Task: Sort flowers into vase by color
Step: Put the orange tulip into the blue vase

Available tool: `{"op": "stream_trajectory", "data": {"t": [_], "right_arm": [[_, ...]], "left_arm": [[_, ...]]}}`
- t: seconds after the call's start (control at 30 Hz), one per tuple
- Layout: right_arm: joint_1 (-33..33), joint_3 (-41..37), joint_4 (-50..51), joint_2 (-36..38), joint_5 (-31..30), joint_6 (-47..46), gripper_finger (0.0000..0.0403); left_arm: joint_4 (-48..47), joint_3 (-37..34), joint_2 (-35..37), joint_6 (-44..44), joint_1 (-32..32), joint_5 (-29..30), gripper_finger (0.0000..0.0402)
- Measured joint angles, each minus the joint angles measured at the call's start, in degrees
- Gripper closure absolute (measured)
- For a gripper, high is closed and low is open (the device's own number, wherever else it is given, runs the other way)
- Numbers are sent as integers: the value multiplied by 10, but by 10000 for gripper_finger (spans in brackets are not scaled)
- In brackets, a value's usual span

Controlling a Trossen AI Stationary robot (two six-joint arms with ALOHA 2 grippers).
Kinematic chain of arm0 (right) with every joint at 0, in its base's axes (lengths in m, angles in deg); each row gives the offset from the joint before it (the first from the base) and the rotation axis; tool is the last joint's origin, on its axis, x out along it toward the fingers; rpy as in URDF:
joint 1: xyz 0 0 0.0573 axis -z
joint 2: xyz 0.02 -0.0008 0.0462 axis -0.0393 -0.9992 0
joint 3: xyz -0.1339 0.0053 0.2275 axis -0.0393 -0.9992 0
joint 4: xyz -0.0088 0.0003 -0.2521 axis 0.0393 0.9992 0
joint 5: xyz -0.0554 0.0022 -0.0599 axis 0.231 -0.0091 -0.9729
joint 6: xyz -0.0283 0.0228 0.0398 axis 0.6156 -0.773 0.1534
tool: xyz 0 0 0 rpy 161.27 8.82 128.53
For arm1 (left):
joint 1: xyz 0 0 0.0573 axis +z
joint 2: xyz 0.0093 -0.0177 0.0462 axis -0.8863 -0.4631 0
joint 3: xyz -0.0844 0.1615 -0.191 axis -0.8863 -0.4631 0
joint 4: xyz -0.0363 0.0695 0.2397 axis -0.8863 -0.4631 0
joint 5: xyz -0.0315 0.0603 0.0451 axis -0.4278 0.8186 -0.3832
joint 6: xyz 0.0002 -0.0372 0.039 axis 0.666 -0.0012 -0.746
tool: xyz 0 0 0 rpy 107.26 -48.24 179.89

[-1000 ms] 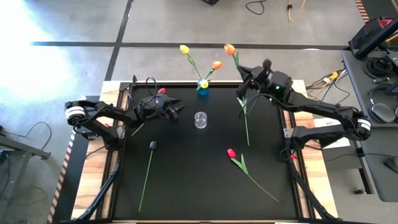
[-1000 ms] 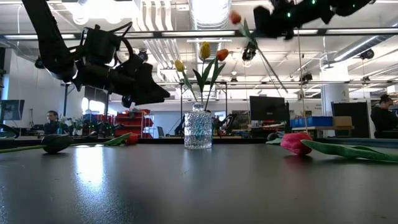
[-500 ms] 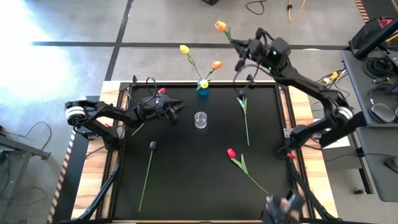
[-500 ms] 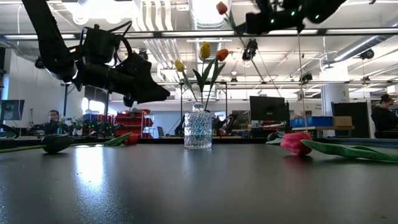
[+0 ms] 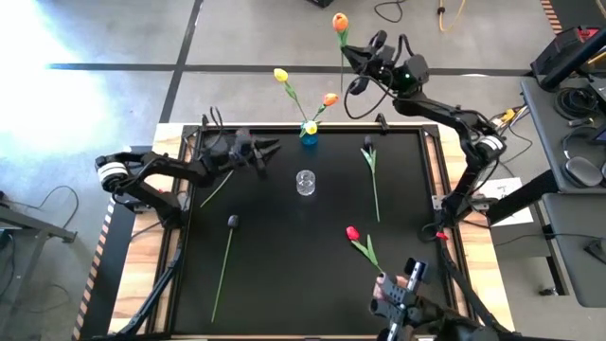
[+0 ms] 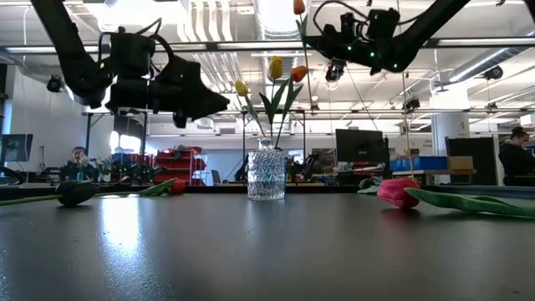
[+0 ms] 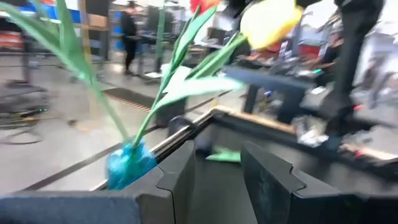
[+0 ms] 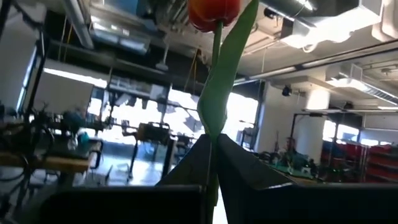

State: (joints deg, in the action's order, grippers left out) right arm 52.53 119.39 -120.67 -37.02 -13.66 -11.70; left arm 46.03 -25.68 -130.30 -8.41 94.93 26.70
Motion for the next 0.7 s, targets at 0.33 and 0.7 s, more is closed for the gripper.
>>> {"op": "stream_trajectory", "data": {"t": [0.33,0.7], "right_arm": [[-5,-14,-200,-90,-76,-136,391],[-45,-61,-217,-110,-204,-180,391]], "left_arm": [[2,14,0,19,29,-55,287],[1,10,0,19,29,-51,287]]}}
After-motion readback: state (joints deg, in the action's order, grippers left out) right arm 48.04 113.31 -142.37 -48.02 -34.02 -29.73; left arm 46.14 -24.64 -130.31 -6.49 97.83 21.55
